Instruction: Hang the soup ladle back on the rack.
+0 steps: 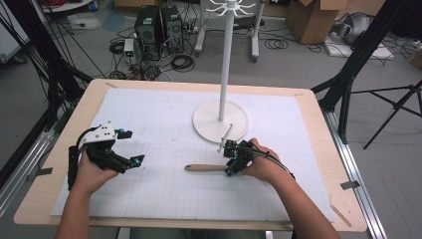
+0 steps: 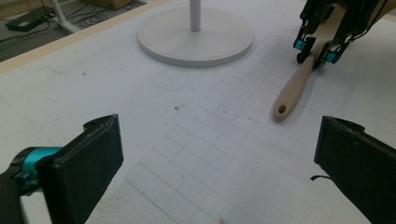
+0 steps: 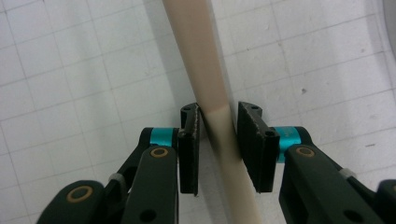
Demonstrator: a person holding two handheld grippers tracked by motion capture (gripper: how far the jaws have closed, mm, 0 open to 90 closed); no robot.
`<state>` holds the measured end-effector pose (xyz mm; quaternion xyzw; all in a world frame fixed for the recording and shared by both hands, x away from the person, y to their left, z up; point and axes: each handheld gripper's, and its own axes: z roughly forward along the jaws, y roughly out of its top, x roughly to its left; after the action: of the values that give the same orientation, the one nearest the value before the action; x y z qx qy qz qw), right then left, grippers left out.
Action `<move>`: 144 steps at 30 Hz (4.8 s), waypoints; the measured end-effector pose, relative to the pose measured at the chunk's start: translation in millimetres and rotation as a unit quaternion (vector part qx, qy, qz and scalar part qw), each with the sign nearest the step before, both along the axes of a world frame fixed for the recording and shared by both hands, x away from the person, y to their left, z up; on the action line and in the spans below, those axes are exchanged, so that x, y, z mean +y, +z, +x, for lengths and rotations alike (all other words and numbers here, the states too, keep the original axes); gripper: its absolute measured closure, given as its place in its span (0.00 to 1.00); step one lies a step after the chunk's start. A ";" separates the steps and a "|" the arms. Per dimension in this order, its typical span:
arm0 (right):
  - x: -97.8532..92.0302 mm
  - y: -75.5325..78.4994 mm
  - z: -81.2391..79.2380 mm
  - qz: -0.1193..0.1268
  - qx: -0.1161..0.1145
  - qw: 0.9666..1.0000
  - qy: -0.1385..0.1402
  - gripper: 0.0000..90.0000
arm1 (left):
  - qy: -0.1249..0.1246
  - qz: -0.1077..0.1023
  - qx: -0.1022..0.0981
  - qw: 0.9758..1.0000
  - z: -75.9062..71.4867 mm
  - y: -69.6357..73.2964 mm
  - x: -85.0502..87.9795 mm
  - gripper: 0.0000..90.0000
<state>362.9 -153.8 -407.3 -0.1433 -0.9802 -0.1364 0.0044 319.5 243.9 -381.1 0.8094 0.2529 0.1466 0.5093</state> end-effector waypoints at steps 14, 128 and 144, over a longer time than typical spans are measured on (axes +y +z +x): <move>1.3 0.6 -2.6 -0.007 -0.006 1.000 0.011 0.80 | 0.002 0.001 0.000 1.000 0.0 -0.2 0.0 0.02; -126.3 230.7 60.0 0.356 -0.159 0.909 -0.148 0.86 | 0.001 -0.012 -0.005 1.000 -1.7 4.3 4.1 0.02; -125.4 232.4 67.8 0.356 -0.151 0.909 -0.152 0.86 | 0.001 -0.014 -0.004 1.000 -1.9 4.5 4.5 0.02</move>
<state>430.6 -279.1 -174.9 -0.2576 -0.8217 -0.4954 -0.1139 317.6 248.4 -376.6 0.8015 0.2535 0.1467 0.5214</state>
